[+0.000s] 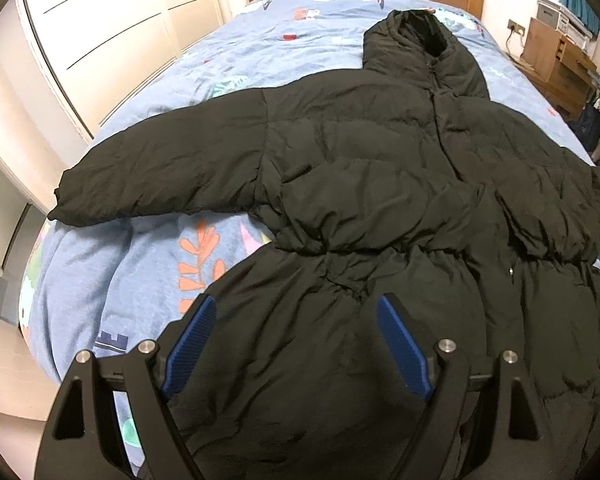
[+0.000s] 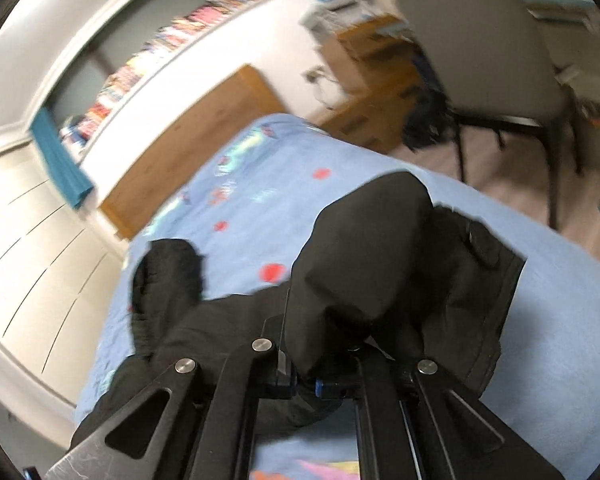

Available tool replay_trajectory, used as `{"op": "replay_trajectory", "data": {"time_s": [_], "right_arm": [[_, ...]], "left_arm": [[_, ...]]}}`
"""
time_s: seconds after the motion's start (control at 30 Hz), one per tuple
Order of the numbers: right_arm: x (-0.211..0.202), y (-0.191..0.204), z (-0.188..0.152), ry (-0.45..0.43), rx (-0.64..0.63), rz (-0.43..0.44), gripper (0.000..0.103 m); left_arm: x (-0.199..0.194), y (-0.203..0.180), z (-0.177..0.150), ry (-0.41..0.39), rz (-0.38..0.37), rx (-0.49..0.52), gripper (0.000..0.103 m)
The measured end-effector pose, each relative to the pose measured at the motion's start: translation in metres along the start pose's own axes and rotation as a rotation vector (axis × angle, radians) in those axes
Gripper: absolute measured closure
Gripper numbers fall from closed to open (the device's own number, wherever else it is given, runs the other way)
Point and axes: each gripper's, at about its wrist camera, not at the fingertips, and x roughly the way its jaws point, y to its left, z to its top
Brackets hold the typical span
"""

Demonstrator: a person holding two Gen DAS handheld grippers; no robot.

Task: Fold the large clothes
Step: 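Carry the sleeve across the coat body toward the other sleeve, release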

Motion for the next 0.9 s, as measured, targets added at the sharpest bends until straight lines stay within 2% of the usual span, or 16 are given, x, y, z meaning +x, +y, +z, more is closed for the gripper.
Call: {"op": "replay_trajectory", "data": {"time_s": [0.2,0.3,0.43,0.7,0.9], "right_arm": [[-0.01,0.095,-0.005,0.007,-0.131,0.132,0.098],[-0.01,0.137,-0.018,0.024,-0.181,0.19,0.097],[0.001,0.201,-0.052,0.082,-0.269,0.245,0.097],[0.039,0.273,-0.134,0.23,-0.441,0.216,0.097],[0.07,0.291,-0.201,0.343,-0.568,0.133,0.097]], "left_arm": [[-0.01,0.025,-0.004,0.009,-0.078,-0.034,0.021],[-0.017,0.036,-0.004,-0.002,-0.076,-0.027,0.021],[-0.021,0.053,-0.004,-0.018,-0.065,-0.018,0.021],[-0.017,0.084,-0.008,-0.061,-0.008,-0.025,0.021],[-0.009,0.1,-0.009,-0.082,-0.004,-0.042,0.021]]}}
